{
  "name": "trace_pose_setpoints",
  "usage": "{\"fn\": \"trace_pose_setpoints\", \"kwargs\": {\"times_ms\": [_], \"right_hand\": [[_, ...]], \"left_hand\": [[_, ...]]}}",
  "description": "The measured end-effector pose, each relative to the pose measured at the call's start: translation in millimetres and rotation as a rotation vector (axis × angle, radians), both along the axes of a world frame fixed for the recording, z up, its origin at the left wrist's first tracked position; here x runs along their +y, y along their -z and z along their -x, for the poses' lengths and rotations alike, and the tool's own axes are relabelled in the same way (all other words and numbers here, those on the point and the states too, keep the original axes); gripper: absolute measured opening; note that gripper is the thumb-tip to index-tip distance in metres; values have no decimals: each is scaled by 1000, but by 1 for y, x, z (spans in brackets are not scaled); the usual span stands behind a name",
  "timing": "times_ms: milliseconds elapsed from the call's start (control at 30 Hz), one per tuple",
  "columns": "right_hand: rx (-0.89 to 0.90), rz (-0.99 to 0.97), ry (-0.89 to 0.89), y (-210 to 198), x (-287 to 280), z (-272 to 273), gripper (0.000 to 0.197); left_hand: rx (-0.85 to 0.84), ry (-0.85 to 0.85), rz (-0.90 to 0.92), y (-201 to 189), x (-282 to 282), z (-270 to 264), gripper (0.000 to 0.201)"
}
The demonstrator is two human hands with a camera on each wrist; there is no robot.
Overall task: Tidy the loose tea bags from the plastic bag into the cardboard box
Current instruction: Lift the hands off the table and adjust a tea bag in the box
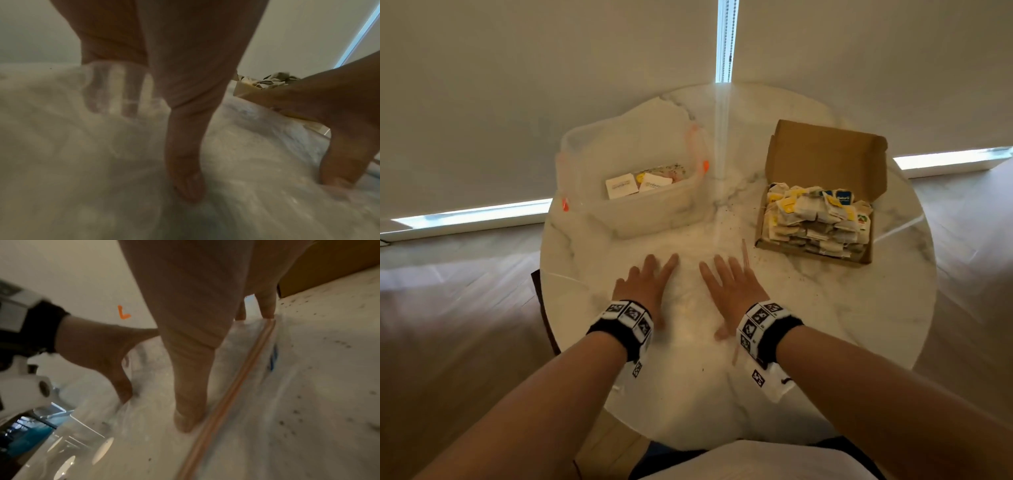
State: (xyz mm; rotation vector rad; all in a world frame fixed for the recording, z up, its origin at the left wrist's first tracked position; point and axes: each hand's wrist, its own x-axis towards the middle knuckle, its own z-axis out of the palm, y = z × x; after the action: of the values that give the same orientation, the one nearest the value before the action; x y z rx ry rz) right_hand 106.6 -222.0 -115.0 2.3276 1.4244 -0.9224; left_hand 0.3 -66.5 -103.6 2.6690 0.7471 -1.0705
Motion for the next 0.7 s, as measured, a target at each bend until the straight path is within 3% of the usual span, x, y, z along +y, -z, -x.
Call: {"fn": "trace_pose_setpoints", "kwargs": {"times_ms": [67,100,167,200,267,333,367,433,467,500,567,600,633,700], "right_hand": [[12,-70,63,-1,4,0,111],[63,-126,140,-3,7,-1,89],[173,-226,411,-11,15,-7,41],[212,-284,596,-12,21,-12,27],[323,-442,952,-18,31,-20,14],[527,-626,1153,-27,40,-20,23],[655,-696,1176,-34,43,-17,27],[921,-732,1080,-52,46,-5,26],[1000,-708,972,-59,45,0,22],[977,-693,829,-66,43,3,18],[686,-741,575,-71,38,3,13],[525,-796,529,-72,37,0,16],[412,-841,532,-72,35,-4,24],[352,-887,563,-74,32,-10,32]], "left_hand": [[-104,-87,48,-3,-3,-7,67],[-197,-162,72,-5,-4,-10,47],[-411,-406,140,-10,-5,-12,28],[-514,-546,215,-12,-6,-11,24],[-675,-885,590,-22,-9,-6,21],[-666,-1197,1087,-37,-13,0,21],[-620,-1260,1231,-42,-11,2,32],[-574,-1289,1343,-44,-4,3,62],[-610,-1308,1345,-45,-2,1,61],[-676,-1329,1318,-48,-3,0,50],[-823,-1362,1216,-53,-9,-1,20],[-872,-1357,1159,-53,-12,1,6],[-905,-1338,1116,-54,-16,2,11],[-913,-1308,1131,-56,-27,3,24]]}}
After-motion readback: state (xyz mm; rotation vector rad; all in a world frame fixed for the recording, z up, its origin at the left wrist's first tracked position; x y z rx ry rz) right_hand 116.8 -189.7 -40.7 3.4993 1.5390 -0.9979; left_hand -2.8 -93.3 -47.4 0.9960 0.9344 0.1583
